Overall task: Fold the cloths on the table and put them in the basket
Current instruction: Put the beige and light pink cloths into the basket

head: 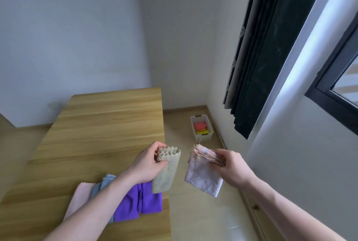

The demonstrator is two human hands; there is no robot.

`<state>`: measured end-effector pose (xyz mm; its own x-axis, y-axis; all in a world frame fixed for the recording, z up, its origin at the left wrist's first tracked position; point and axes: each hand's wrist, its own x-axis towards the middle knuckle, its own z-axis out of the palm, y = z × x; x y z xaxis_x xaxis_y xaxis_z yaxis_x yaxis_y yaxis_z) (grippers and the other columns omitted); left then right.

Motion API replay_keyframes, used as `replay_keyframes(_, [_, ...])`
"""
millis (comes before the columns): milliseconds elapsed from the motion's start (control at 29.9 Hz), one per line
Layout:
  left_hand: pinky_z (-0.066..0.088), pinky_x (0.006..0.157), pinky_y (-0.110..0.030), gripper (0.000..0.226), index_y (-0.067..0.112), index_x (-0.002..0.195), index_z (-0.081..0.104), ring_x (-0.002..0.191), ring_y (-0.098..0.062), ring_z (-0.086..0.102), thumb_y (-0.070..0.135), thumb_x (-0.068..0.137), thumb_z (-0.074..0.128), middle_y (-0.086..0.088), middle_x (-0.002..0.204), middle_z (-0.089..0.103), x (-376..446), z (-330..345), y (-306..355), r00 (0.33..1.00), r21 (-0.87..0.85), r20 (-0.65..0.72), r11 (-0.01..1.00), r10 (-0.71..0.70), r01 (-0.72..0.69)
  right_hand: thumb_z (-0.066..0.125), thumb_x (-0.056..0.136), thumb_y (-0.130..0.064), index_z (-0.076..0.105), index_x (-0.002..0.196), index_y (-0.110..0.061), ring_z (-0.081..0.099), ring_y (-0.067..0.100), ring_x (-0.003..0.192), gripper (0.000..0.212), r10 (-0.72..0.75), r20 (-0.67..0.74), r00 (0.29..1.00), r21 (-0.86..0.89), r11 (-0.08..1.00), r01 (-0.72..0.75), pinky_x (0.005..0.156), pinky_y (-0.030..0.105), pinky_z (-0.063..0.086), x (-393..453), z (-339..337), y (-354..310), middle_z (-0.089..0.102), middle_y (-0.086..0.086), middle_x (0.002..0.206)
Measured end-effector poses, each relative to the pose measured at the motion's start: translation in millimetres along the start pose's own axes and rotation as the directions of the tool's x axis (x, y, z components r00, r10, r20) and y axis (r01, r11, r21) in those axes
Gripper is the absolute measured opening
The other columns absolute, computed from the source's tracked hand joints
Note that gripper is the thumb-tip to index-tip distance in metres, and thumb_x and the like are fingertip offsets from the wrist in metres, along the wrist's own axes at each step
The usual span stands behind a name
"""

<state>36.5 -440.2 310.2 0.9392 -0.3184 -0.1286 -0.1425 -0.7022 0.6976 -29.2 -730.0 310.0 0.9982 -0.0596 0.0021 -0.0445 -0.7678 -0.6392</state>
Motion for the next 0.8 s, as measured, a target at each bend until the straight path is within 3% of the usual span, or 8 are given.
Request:
replay_keyframes(67, [0.052, 0.09, -0.03, 0.041, 0.035, 0.121, 0.054, 0.091, -0.015, 0.067, 0.025, 0.085, 0.072, 0.01, 0.117, 0.064, 9, 11, 14, 1.0, -0.022, -0.008, 1.0, -0.013, 0.013, 0.057, 0.079, -0.029, 0.052, 0.074, -0.012, 0.033, 0.012, 0.061, 0.018, 0.018, 0.015, 1.0, 0.008, 1.0, -0.018, 0.055, 0.034, 0.04, 5, -12, 19, 0.058, 0.004, 0.069])
replay_keyframes(167, [0.054, 0.09, -0.032, 0.043, 0.039, 0.121, 0.054, 0.091, -0.015, 0.068, 0.031, 0.083, 0.073, 0.008, 0.122, 0.062, 32, 36, 38, 0.999, -0.049, -0.025, 0.999, -0.025, 0.024, 0.057, 0.078, -0.029, 0.058, 0.078, -0.012, 0.036, 0.012, 0.061, 0.017, 0.023, 0.026, 0.999, -0.02, 1.0, -0.022, 0.058, 0.035, 0.046, 16, -37, 53, 0.061, 0.002, 0.07])
replay_keyframes(368, [0.052, 0.085, -0.026, 0.044, 0.038, 0.126, 0.054, 0.091, -0.014, 0.068, 0.03, 0.087, 0.073, 0.006, 0.125, 0.056, 63, 62, 69, 0.997, -0.072, -0.023, 0.995, -0.077, 0.075, 0.058, 0.079, -0.028, 0.061, 0.079, -0.012, 0.042, 0.013, 0.061, 0.016, 0.021, 0.047, 0.999, -0.017, 1.0, -0.02, 0.06, 0.034, 0.048, 41, -66, 92, 0.063, 0.002, 0.07])
replay_keyframes(602, [0.047, 0.093, -0.027, 0.044, 0.039, 0.122, 0.056, 0.104, -0.009, 0.059, 0.024, 0.083, 0.068, 0.006, 0.128, 0.06, 107, 63, 62, 0.983, -0.158, -0.03, 0.972, -0.18, 0.173, 0.058, 0.079, -0.029, 0.059, 0.076, -0.009, 0.047, 0.019, 0.064, 0.02, 0.017, 0.109, 0.994, 0.0, 1.0, -0.017, 0.058, 0.034, 0.045, 98, -65, 108, 0.061, 0.005, 0.072])
replay_keyframes(802, [0.053, 0.084, -0.029, 0.04, 0.035, 0.123, 0.056, 0.093, -0.014, 0.062, 0.02, 0.088, 0.07, 0.013, 0.116, 0.061, 176, 55, 42, 0.969, -0.204, -0.042, 0.951, -0.244, 0.231, 0.062, 0.083, -0.028, 0.054, 0.07, -0.013, 0.036, 0.01, 0.056, 0.021, 0.01, 0.186, 0.983, 0.068, 0.997, -0.023, 0.051, 0.021, 0.032, 185, -52, 109, 0.051, -0.005, 0.06])
